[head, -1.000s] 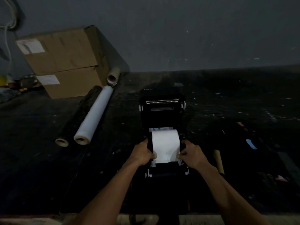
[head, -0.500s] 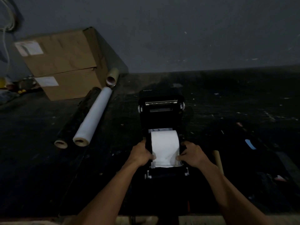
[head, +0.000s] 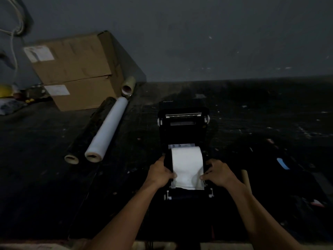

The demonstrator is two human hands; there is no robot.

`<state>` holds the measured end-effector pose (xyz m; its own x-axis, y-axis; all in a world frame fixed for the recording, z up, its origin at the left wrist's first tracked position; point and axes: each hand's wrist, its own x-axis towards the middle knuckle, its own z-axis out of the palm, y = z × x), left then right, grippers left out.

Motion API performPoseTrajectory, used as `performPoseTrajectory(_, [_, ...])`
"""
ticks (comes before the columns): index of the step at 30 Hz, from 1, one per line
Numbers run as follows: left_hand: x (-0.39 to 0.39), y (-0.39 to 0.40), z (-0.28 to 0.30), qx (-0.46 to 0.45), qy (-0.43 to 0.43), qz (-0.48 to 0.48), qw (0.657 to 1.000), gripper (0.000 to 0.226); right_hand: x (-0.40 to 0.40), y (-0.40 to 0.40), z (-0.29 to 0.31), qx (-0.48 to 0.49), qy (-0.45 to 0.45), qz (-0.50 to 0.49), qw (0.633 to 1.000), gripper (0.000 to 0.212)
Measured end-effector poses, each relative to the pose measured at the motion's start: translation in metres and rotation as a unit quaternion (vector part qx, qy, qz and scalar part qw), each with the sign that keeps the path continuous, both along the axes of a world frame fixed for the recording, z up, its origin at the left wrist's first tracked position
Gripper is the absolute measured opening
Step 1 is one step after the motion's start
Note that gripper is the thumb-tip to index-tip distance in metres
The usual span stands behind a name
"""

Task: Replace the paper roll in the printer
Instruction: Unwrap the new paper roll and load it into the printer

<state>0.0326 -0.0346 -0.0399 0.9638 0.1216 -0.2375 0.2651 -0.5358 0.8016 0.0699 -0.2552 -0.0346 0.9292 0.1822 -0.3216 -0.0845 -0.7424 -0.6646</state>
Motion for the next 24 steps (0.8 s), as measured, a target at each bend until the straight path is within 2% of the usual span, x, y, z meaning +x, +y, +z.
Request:
performPoseTrajectory(4, [0.002, -0.001, 0.001, 0.029, 0.023, -0.037, 0.999, 0.089, -0.002, 0.004, -0.001, 0.001, -0.033, -0.017, 0.999, 0.055])
performPoseTrajectory(11, [0.004, 0.001, 0.006, 0.048, 0.033, -0.051, 0.997, 0.09, 0.001, 0.004, -0.001, -0.019, 0.005, -0.001, 1.0, 0.058])
performPoseTrajectory(16, [0.004, 0.003, 0.006, 0.053, 0.048, -0.073, 0.995, 0.092, 0.003, 0.004, 0.004, -0.016, -0.033, -0.013, 0.999, 0.054])
performPoseTrajectory(24, [0.004, 0.002, 0.005, 0.045, 0.021, -0.042, 0.998, 0.076, 0.003, 0.005, -0.002, -0.024, -0.007, -0.015, 1.0, 0.05])
